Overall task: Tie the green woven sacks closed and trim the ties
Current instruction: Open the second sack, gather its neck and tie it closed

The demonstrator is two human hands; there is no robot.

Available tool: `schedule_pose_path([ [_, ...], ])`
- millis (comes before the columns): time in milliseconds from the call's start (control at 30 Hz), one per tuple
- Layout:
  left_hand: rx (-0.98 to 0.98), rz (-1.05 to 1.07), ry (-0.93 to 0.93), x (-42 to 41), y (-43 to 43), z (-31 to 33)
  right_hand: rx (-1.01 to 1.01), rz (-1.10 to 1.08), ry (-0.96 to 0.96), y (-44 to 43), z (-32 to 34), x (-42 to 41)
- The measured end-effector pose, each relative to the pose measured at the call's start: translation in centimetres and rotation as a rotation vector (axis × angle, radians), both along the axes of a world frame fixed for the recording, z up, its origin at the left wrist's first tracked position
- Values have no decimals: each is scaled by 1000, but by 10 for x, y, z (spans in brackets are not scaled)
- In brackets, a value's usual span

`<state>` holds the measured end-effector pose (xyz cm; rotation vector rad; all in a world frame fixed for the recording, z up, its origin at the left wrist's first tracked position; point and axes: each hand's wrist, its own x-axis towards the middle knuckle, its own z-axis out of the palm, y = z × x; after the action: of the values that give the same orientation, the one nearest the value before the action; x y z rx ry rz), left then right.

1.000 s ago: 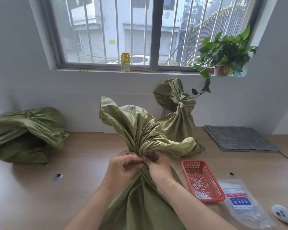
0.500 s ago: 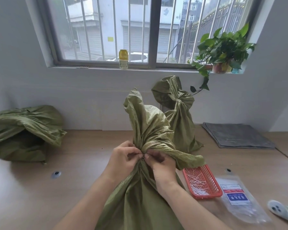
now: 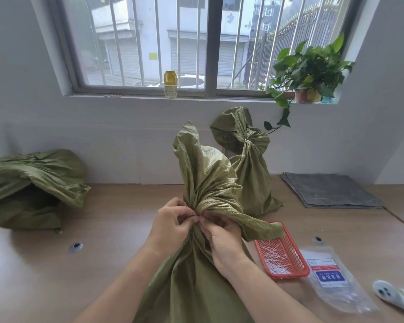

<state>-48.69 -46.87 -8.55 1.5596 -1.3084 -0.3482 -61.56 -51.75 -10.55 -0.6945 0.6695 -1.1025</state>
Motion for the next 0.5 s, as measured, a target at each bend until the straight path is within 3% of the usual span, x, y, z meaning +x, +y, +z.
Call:
schedule_pose_path([
  [133,-20,73,-78,-8,-3,-1,-21,16,-3,0,3,-4],
  [500,24,45,24,-8,-6,-3,77,-6,-45,2,6,-4],
])
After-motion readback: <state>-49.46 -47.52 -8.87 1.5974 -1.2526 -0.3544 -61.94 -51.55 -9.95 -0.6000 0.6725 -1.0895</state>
